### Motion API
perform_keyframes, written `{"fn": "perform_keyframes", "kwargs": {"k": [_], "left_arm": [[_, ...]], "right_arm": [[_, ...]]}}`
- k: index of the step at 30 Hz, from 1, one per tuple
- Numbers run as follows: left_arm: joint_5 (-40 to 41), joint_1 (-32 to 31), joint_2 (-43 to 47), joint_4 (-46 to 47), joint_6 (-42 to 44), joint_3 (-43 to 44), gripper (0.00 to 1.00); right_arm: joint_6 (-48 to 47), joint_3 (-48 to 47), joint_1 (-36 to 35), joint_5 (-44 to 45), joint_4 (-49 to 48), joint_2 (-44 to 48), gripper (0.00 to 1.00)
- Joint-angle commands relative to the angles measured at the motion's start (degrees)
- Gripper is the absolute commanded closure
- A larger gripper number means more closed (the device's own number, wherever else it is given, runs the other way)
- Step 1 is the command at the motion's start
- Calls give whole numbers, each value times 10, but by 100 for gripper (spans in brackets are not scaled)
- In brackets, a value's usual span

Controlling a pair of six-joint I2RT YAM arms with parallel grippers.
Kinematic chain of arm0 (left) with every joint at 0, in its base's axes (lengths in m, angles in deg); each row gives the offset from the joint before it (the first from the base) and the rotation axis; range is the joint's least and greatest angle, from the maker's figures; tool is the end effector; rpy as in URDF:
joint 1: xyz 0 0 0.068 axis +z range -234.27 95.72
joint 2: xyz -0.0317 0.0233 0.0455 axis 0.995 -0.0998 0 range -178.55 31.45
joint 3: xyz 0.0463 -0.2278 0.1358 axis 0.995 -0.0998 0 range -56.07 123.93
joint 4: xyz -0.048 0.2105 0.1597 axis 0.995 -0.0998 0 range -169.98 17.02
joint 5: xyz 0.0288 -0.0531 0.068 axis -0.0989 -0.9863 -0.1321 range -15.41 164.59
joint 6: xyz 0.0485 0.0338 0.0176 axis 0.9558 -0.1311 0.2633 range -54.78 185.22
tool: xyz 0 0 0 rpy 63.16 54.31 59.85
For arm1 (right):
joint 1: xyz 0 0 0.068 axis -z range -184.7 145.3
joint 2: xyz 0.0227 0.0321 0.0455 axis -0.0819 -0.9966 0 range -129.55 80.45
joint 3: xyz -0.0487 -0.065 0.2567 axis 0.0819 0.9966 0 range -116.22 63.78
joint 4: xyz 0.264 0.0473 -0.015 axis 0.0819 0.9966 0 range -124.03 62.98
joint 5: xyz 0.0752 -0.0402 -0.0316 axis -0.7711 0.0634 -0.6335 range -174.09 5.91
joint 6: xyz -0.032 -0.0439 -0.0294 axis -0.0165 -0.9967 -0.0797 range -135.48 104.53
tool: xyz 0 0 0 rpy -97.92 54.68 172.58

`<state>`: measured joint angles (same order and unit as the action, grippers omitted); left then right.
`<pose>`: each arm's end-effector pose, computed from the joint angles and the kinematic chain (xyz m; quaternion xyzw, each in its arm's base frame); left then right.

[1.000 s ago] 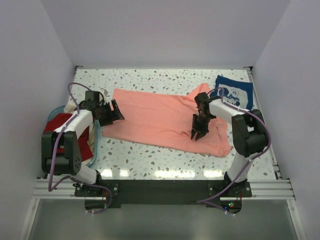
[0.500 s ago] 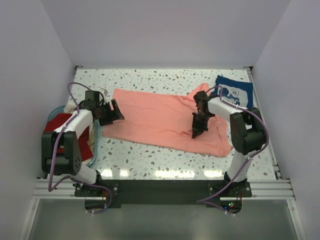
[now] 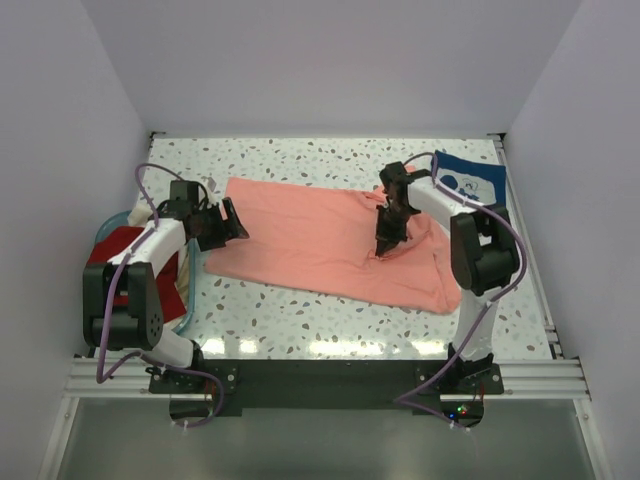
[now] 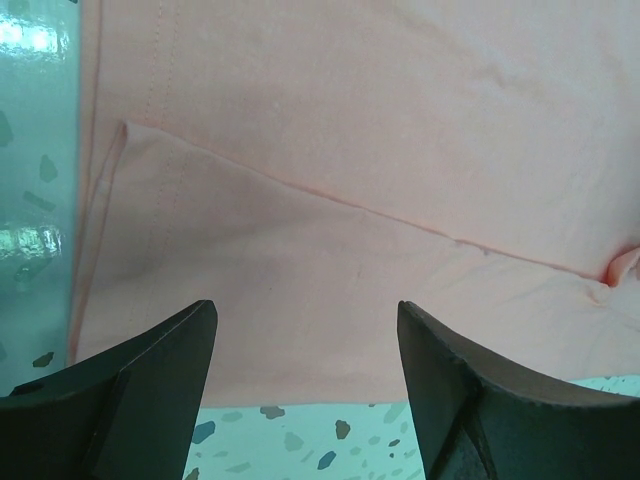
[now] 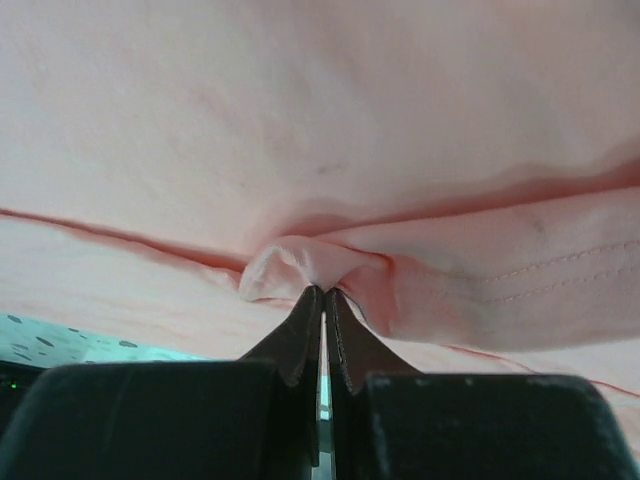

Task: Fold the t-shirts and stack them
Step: Fold the tshirt

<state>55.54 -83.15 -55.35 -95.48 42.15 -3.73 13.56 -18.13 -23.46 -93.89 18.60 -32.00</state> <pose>0.3123 -0.0092 0.1810 -0.1521 0.9344 -0.2091 0.2451 0.3589 0.1303 0.1583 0.0840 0.9910 0.1020 0.0198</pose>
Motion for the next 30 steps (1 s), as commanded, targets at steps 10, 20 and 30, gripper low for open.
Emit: {"fn": "perform_keyframes", "kwargs": {"k": [10, 20, 30], "left_arm": [[9, 5, -5, -8, 11, 27, 22], [9, 5, -5, -5, 7, 31, 22], [4, -45, -38, 28, -16, 65, 23]], "right_arm": [[-26, -159, -4, 7, 40, -103, 100], [-1, -202, -3, 9, 34, -119, 84], [8, -240, -2, 21, 37, -63, 48]]}}
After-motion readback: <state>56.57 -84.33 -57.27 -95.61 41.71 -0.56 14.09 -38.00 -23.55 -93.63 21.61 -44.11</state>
